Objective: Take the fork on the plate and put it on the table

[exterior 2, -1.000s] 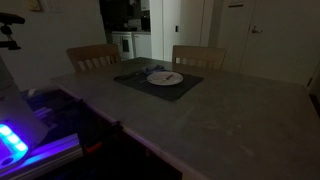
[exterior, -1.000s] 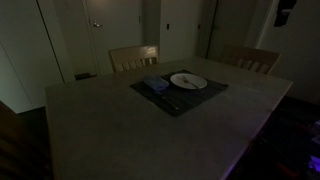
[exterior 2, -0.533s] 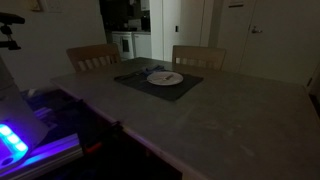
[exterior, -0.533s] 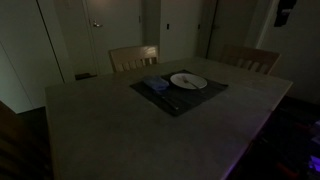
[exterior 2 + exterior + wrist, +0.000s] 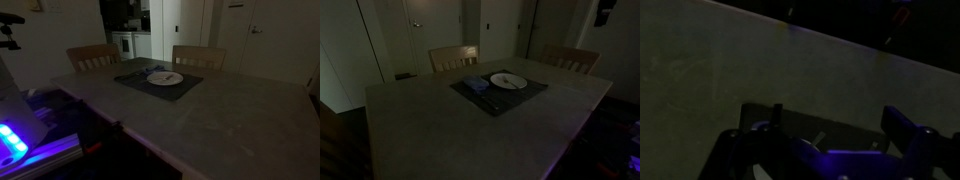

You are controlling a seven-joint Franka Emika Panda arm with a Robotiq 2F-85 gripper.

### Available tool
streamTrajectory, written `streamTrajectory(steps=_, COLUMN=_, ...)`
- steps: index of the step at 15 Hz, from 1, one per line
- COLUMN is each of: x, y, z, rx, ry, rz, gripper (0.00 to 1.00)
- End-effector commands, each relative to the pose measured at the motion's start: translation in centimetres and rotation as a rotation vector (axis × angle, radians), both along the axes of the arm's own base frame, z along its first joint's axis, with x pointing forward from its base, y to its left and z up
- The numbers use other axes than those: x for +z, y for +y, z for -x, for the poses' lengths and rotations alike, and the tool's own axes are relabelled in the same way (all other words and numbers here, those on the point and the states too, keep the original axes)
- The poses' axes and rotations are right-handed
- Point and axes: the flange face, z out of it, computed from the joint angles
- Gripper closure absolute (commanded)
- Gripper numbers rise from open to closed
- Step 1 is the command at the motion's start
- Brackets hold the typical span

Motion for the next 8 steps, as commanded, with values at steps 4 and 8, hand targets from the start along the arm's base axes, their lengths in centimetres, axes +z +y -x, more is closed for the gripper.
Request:
streamTrajectory(steps=4, x=-0.22, y=-0.01, z=-0.40, rx=0.015, ry=0.000, rz=0.000, gripper=0.00)
streamTrajectory(steps=8, x=-0.28, y=0.06, z=-0.57, rx=0.032, ry=-0.007, rz=0.003, gripper=0.00)
